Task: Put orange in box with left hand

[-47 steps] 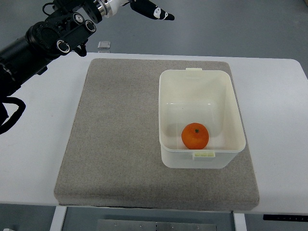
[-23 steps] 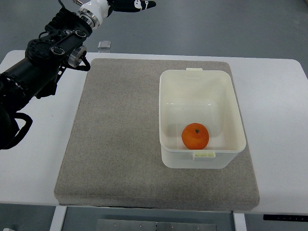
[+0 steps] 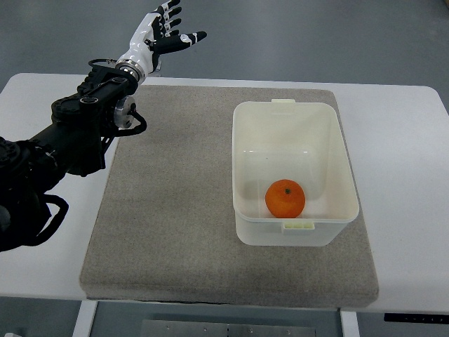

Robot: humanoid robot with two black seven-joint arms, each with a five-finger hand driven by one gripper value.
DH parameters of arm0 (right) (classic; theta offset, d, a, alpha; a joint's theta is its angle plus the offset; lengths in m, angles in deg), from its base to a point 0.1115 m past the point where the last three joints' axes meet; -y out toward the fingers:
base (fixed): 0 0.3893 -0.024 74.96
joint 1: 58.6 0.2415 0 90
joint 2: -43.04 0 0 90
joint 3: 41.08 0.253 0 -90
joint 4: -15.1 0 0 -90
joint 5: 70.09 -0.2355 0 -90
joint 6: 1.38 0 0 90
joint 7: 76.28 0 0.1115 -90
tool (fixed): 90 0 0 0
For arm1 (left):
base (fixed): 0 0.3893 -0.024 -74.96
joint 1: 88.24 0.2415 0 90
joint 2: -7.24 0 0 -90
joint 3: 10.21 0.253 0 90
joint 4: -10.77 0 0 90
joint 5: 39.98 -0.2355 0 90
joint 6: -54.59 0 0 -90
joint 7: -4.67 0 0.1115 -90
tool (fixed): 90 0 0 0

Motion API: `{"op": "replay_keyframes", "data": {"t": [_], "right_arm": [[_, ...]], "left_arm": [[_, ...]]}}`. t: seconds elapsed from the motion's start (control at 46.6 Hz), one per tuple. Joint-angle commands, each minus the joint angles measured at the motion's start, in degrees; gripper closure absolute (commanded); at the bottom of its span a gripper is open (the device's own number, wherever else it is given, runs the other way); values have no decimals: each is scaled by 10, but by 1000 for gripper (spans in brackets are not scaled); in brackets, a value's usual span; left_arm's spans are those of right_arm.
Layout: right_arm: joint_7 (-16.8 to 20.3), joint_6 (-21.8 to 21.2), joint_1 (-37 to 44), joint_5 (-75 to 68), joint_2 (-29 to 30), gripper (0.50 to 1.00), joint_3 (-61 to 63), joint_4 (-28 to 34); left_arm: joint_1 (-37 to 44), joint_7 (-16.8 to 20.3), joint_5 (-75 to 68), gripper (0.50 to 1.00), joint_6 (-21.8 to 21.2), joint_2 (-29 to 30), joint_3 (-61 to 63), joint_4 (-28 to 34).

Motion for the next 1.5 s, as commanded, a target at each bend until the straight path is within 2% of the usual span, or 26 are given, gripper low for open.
{"op": "replay_keyframes", "data": {"t": [0.0,0.107,0.322,0.686,0.836,0.879,1.479], "right_arm": [[0,0,0,0,0,574,0,0],[0,0,0,0,0,574,0,0],[0,0,0,0,0,574,0,0],[0,0,0,0,0,574,0,0],[0,0,0,0,0,574,0,0],[-1,0,0,0,0,574,0,0],[-1,0,0,0,0,574,0,0]], "left_arm": [[25,1,7,546,27,1,-51,1],[43,3,30,549,57,1,-116,1],[43,1,56,555,49,4,-167,28],[37,8,106,555,72,10,-167,31],[35,7,105,534,73,16,-167,30],[35,7,105,508,73,19,-167,30],[36,7,99,506,72,30,-161,26]]}}
